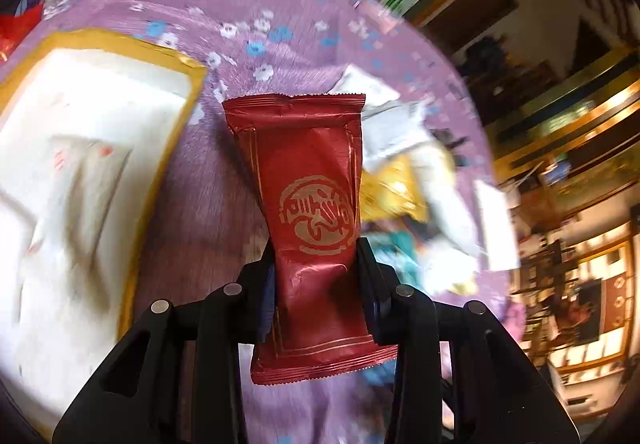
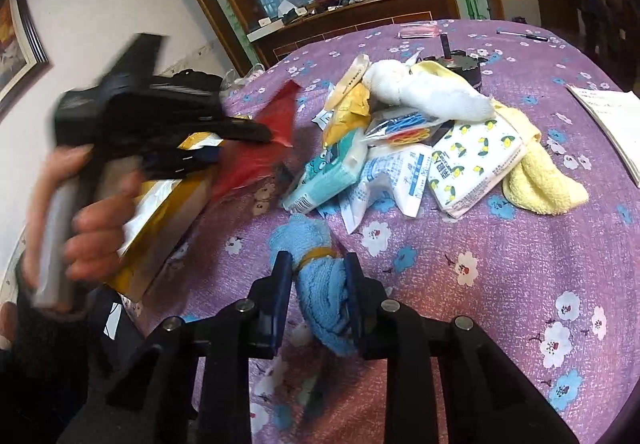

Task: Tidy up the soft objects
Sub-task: 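Grasp the red packet with the left gripper while the right grasps the blue cloth, then carry the red packet and blue cloth in both grippers over the foam box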

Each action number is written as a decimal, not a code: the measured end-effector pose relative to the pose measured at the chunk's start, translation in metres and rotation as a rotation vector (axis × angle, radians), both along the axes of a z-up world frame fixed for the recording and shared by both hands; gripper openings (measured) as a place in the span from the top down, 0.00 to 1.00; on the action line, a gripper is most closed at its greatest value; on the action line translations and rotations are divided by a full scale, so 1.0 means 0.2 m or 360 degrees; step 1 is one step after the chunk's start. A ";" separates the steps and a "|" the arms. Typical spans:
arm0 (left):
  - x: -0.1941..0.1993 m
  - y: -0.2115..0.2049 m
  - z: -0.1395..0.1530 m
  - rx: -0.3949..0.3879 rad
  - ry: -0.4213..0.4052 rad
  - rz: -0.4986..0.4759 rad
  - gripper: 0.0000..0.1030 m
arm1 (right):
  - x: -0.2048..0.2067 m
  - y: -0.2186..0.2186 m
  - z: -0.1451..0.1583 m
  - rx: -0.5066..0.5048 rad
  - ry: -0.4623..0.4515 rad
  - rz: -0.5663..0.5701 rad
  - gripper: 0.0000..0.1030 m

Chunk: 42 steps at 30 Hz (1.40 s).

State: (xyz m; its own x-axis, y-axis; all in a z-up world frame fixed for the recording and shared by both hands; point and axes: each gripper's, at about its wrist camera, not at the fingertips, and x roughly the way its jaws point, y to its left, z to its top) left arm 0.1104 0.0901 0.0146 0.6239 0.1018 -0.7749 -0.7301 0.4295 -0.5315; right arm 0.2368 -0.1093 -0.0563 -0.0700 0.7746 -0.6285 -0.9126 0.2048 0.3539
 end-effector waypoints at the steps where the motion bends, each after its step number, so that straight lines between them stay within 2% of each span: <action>1: -0.06 -0.03 0.04 0.0000 -0.0050 0.0006 0.66 | -0.01 0.02 -0.01 -0.0020 0.0008 -0.0004 0.76; 3: -0.20 -0.09 0.15 0.0067 -0.0134 0.0012 0.66 | -0.03 0.06 0.02 0.0002 0.0067 0.0031 0.76; 8: -0.52 -0.14 0.30 0.0211 -0.0114 0.0179 0.66 | -0.20 0.18 0.24 0.0153 0.0042 0.0148 0.76; 13: -0.78 -0.09 0.29 0.0286 -0.0041 0.0370 0.66 | -0.35 0.40 0.33 0.0193 0.0116 0.0320 0.76; 17: -0.93 -0.01 0.23 0.0283 -0.0036 0.0484 0.66 | -0.46 0.59 0.34 0.0147 0.0058 0.0383 0.76; 23: -0.97 0.11 0.13 0.0302 0.0078 0.0544 0.66 | -0.48 0.80 0.32 0.0095 0.0128 0.0371 0.76; 27: -1.02 0.15 0.07 0.0270 0.0095 0.0537 0.66 | -0.49 0.89 0.28 0.0039 0.0174 0.0348 0.76; 30: -1.02 0.17 0.04 0.0273 0.0118 0.0532 0.66 | -0.51 0.96 0.25 -0.0021 0.0138 0.0322 0.76; 33: -0.99 0.20 0.02 0.0286 0.0129 0.0510 0.66 | -0.50 0.98 0.22 -0.0057 0.0152 0.0299 0.76; 36: -0.95 0.22 0.00 0.0323 0.0198 0.0511 0.66 | -0.50 1.01 0.20 -0.0091 0.0176 0.0281 0.75; 42: -0.94 0.25 -0.08 0.0289 0.0243 0.0508 0.65 | -0.48 1.04 0.14 -0.0143 0.0228 0.0257 0.73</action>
State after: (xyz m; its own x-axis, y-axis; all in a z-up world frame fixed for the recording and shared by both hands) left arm -0.0776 0.1399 -0.0009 0.4176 0.4157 -0.8080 -0.9069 0.2450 -0.3427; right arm 0.1405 0.0994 -0.0284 -0.2818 0.6876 -0.6692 -0.8778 0.0969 0.4691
